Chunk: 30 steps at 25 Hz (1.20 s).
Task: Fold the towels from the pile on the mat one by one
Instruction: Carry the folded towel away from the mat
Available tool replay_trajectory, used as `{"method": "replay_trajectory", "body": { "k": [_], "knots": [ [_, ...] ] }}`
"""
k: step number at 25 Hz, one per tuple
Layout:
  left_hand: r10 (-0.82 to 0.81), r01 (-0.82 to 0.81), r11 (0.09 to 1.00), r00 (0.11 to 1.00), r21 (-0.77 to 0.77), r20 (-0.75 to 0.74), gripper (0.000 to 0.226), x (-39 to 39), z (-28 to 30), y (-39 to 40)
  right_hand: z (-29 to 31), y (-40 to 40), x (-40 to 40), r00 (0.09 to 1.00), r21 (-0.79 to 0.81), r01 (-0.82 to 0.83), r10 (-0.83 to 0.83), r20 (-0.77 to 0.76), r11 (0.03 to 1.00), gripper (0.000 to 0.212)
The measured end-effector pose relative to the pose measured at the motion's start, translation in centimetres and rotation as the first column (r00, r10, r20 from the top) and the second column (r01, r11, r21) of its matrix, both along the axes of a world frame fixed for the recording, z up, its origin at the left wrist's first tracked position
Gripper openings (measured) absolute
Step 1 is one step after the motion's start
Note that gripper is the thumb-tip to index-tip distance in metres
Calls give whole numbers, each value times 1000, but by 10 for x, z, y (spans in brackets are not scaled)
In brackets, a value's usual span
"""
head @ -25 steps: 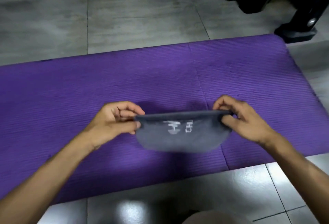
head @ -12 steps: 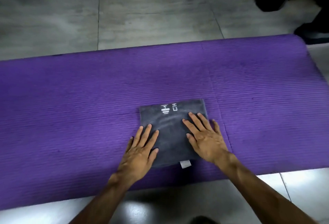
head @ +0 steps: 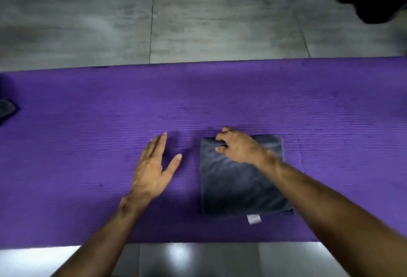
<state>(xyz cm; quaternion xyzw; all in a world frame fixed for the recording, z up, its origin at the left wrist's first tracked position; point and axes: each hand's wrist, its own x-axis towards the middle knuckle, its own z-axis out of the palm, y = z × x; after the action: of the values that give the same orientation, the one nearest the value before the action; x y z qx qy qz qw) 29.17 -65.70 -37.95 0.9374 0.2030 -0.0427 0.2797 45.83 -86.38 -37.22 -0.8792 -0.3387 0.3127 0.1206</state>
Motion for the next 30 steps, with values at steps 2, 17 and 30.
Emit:
{"method": "replay_trajectory", "body": {
  "k": [2,17,30],
  "knots": [
    [-2,2,1000,1000,30,-20,95,20,27,11,37,-11,3,997,89,12,-6,-71,996,30],
    [50,-71,980,992,187,112,92,90,662,9,699,-69,-35,866,625,450,-482,-132,638,27],
    [-256,313,933,923,-177,286,85,93,914,6,947,-63,-72,760,717,441,-650,23,540,22]
  ]
}}
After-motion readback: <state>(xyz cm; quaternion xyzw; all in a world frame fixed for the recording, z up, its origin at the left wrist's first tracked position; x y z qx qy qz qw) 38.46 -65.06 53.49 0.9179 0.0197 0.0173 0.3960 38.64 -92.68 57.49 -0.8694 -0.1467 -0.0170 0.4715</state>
